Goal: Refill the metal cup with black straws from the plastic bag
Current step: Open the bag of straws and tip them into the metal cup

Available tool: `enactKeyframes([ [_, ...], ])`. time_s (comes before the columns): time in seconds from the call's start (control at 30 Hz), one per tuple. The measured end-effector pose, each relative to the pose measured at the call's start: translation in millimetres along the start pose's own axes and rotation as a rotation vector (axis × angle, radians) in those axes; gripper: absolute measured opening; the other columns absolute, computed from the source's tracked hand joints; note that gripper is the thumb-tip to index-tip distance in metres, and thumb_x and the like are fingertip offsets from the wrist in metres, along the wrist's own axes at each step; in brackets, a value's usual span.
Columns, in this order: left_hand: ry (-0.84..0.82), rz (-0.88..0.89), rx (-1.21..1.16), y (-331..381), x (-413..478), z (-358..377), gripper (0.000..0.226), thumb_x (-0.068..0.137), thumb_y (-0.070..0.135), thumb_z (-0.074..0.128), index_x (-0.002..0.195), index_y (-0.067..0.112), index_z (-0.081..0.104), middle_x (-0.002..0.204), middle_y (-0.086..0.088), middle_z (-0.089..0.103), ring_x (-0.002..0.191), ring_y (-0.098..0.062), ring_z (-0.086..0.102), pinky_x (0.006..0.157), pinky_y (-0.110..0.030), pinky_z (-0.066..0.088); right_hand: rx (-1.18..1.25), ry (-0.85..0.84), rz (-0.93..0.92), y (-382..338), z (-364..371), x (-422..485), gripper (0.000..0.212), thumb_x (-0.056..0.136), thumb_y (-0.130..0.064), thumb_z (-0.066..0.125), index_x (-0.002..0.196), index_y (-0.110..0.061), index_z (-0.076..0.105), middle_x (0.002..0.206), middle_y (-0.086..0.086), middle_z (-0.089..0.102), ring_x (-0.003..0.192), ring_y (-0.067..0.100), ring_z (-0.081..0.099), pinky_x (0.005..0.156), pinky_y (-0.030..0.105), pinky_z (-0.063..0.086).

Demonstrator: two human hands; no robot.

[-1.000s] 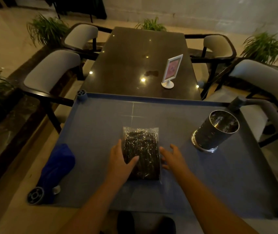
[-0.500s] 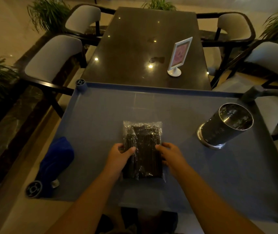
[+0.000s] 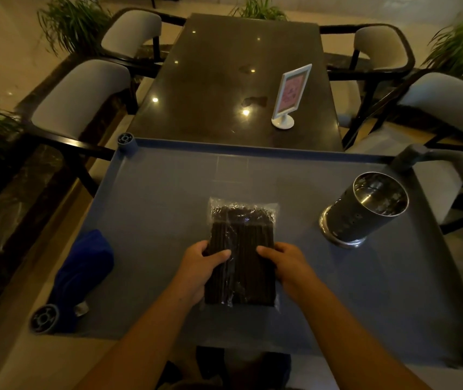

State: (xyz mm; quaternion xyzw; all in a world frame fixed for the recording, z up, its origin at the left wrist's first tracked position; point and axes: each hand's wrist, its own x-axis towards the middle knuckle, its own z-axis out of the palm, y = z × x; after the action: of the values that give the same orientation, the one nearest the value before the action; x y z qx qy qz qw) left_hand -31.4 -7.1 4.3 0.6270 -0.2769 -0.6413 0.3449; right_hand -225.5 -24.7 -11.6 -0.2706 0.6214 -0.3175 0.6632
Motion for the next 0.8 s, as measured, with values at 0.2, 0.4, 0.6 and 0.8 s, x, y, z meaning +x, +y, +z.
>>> enactKeyframes([
  [0.2, -0.067, 0.025, -0.077, 7.4, -11.8, 13.9, 0.026, 0.087, 0.01, 0.071, 0.112, 0.012, 0.065, 0.102, -0.01, 0.076, 0.084, -0.02, 0.077, 0.061, -0.03, 0.06, 0.025, 0.002, -0.064, -18.3, -17.5, -20.3, 0.016, 0.086, -0.014, 0.069, 0.1, -0.006, 0.066, 0.098, 0.014, 0.074, 0.09, 0.025, 0.073, 0.077, 0.038, 0.059],
  [0.4, -0.113, 0.068, -0.171, 17.0, -22.3, 29.1, 0.032, 0.085, 0.004, 0.071, 0.115, 0.011, 0.062, 0.109, -0.014, 0.073, 0.095, -0.028, 0.075, 0.08, -0.045, 0.061, 0.067, 0.007, -0.151, -35.3, -29.0, -46.0, 0.019, 0.087, -0.013, 0.067, 0.105, -0.009, 0.065, 0.103, 0.013, 0.074, 0.096, 0.028, 0.071, 0.087, 0.046, 0.057],
  [0.6, -0.176, 0.122, -0.212, 28.4, -33.0, 40.0, 0.042, 0.082, 0.004, 0.072, 0.121, 0.008, 0.06, 0.112, -0.017, 0.072, 0.098, -0.034, 0.073, 0.079, -0.048, 0.06, 0.174, -0.042, -0.194, -48.7, -39.5, -67.6, 0.028, 0.085, -0.008, 0.068, 0.111, -0.01, 0.061, 0.108, 0.011, 0.072, 0.098, 0.027, 0.072, 0.087, 0.046, 0.057],
  [0.8, -0.238, 0.116, -0.201, 30.2, -38.7, 37.9, 0.059, 0.068, 0.017, 0.081, 0.122, 0.014, 0.058, 0.112, -0.017, 0.073, 0.101, -0.036, 0.072, 0.083, -0.053, 0.058, 0.154, -0.049, -0.233, -54.3, -43.1, -81.4, 0.04, 0.082, -0.01, 0.072, 0.117, -0.014, 0.052, 0.111, 0.011, 0.07, 0.097, 0.027, 0.072, 0.086, 0.048, 0.058],
])
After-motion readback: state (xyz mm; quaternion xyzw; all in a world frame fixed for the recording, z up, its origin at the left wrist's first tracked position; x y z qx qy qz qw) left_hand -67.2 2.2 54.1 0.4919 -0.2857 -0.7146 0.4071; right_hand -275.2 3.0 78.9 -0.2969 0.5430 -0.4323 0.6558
